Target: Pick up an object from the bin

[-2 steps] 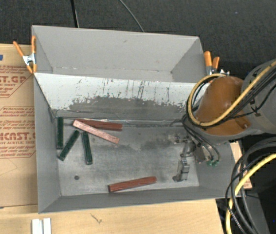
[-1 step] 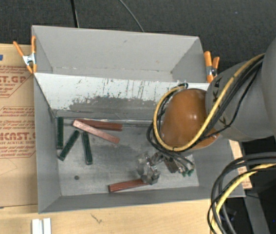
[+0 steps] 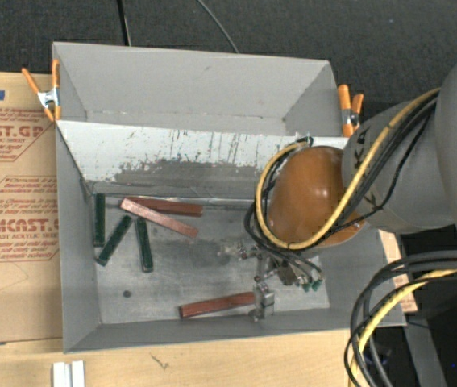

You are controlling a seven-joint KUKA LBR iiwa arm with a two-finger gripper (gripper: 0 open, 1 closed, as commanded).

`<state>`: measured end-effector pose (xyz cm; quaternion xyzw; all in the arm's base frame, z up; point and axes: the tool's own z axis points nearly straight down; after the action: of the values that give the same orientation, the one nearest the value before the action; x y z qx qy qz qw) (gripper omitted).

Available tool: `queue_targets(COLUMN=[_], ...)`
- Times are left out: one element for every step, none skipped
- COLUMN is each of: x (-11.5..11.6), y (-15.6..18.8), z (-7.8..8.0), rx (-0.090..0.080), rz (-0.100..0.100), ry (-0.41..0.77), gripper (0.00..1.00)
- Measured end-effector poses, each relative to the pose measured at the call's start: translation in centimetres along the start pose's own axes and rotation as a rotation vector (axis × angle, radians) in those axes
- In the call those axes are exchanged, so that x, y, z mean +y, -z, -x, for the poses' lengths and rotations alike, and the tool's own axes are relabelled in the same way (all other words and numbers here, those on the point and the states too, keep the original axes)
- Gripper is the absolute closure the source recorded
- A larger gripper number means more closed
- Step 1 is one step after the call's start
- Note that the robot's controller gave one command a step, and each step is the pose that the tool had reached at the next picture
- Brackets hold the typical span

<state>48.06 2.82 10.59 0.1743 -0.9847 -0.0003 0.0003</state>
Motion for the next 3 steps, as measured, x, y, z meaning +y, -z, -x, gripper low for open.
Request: queue_targets(x=[0.0, 0.0, 0.0], y=[0.0, -3.5, -3.5], z=[0.0, 0.4, 0.4], rx=[0.0, 0.0, 0.0], rz=[0.0, 0.0, 0.0], ry=[0.0, -0.193, -0.193], gripper=[0.0, 1.0, 1.0])
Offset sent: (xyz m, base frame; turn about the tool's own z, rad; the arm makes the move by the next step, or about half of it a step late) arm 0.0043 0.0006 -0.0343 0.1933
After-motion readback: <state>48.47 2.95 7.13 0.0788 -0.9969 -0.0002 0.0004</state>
